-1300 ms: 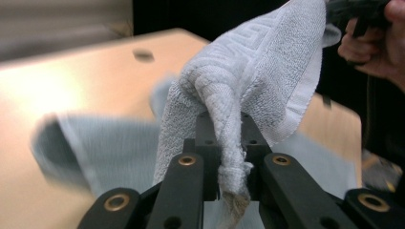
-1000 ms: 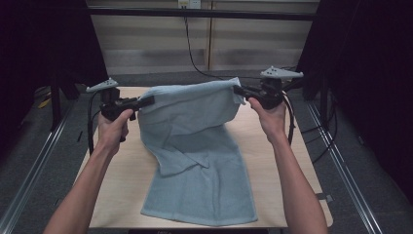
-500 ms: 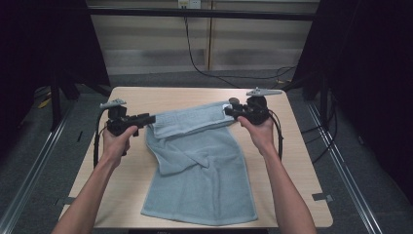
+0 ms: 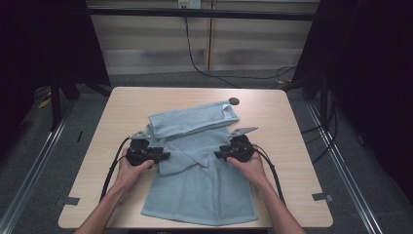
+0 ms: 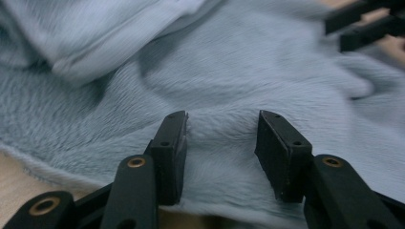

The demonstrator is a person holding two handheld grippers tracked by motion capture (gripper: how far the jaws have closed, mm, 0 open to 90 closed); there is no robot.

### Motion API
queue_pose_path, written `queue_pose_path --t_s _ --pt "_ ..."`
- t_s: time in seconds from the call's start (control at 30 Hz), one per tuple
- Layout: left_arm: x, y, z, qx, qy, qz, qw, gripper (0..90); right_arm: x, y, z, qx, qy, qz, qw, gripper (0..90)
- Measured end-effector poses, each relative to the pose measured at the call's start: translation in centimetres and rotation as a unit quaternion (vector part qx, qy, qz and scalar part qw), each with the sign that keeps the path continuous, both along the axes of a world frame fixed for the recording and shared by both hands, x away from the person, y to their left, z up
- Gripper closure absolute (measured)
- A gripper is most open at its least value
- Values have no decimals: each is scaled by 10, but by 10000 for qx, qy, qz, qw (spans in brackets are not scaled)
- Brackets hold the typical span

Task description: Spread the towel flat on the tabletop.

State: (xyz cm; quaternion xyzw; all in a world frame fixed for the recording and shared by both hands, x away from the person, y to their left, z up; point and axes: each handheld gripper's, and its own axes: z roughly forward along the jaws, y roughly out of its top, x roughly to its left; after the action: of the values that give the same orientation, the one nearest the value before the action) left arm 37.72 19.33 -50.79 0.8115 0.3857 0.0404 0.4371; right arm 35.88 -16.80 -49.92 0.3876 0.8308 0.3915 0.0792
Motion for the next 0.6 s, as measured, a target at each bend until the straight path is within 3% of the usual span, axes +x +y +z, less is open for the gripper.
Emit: queue_pose_path --t_s 0.03,0.1,0.13,0.23,0.3,0.43,0.6 --pt "2 2 -2 43 -114 105 9999 600 -2 -4 -6 32 -57 -86 9999 579" --pt "3 3 -2 14 -86 122 9999 608 -2 -7 -7 100 -24 -117 9999 580" --pt "6 5 -1 101 -115 124 9998 616 -3 -11 -7 88 -48 -147 9998 580" --pt "12 11 -4 -121 -10 248 9996 634 -6 -22 -6 100 25 -247 9996 582" --pt "8 8 -3 -12 -86 -16 10000 639 -10 -26 -8 207 8 -251 9995 581" --pt "-6 6 -1 176 -124 -242 9995 656 -24 -27 -8 217 36 -144 9997 579" --pt "-33 11 0 157 -141 -482 9986 655 -46 -26 -6 167 75 100 9998 579"
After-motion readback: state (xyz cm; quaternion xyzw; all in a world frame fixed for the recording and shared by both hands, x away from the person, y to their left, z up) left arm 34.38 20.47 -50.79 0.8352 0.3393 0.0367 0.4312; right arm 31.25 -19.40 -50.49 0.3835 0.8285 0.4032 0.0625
